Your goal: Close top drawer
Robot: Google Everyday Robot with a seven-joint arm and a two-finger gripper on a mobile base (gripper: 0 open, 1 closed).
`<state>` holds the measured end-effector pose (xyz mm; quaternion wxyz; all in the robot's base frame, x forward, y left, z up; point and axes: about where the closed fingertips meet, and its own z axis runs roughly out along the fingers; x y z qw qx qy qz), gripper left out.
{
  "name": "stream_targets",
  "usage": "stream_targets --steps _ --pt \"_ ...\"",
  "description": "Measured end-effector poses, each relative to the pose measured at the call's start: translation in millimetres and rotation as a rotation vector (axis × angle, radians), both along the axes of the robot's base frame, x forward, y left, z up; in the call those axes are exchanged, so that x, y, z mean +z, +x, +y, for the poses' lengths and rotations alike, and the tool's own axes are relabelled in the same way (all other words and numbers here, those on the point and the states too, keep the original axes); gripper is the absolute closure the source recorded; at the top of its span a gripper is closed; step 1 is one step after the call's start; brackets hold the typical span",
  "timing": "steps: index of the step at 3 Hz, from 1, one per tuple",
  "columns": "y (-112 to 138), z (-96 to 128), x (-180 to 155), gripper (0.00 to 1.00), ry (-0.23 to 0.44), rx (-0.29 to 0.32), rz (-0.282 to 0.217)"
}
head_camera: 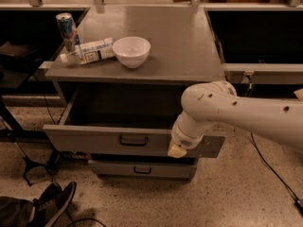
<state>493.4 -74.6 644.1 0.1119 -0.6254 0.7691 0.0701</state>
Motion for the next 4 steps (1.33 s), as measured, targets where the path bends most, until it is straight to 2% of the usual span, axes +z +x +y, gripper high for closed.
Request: stream_targets --steps 2,3,4 --pt "27.2 26.4 12.5 0.11 0.015 0.032 -0.027" --pt "34.1 40.7 9.4 0.00 0.021 0.054 -0.020" --pt "35.0 43.3 7.5 0.00 0.019 0.058 -0.017"
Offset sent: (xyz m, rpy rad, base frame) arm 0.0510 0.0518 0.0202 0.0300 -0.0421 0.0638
